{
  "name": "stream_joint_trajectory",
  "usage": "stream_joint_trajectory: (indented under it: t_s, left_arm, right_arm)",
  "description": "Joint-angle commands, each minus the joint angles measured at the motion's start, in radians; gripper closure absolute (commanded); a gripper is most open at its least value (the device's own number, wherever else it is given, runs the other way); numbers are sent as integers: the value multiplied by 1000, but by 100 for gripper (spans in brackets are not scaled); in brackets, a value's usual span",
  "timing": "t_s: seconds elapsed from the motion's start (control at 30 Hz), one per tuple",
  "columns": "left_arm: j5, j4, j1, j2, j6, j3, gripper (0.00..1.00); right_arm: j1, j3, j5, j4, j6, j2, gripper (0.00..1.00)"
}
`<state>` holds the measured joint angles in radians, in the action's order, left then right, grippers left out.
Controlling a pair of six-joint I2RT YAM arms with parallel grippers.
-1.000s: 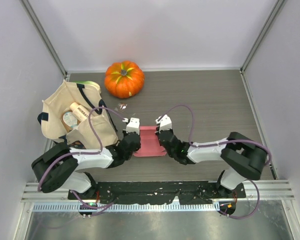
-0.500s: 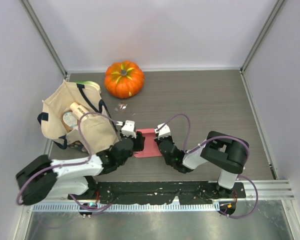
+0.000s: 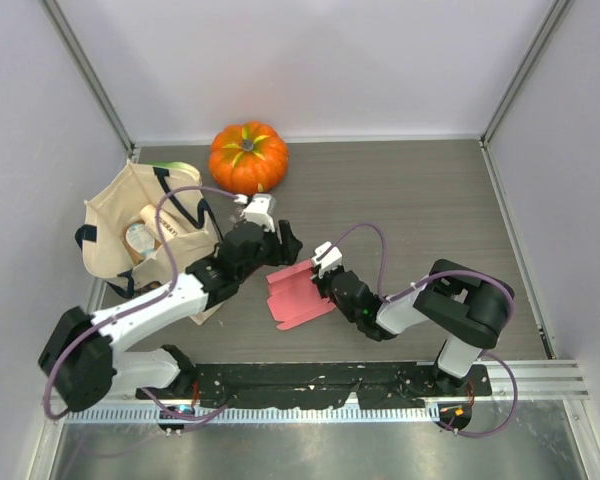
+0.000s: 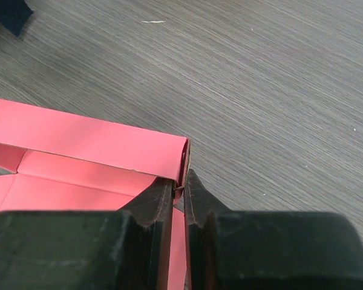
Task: Fold the paper box
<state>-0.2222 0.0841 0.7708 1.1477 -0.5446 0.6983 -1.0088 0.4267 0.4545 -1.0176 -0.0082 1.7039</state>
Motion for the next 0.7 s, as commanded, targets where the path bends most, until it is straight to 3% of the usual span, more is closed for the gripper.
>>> stream_joint_trajectory:
  t_s: [0.0, 0.27, 0.67]
  left_arm:
    - [179, -67, -28, 144, 23, 79, 39]
    - [297, 32, -34, 194, 28, 7, 44]
    - [239, 34, -34, 291, 37, 3, 69]
  right_arm:
    - [10, 17, -96, 86, -30, -24, 99]
    - [24, 21, -111, 97, -23, -24, 99]
    - [24, 26, -27, 100, -1, -1, 90]
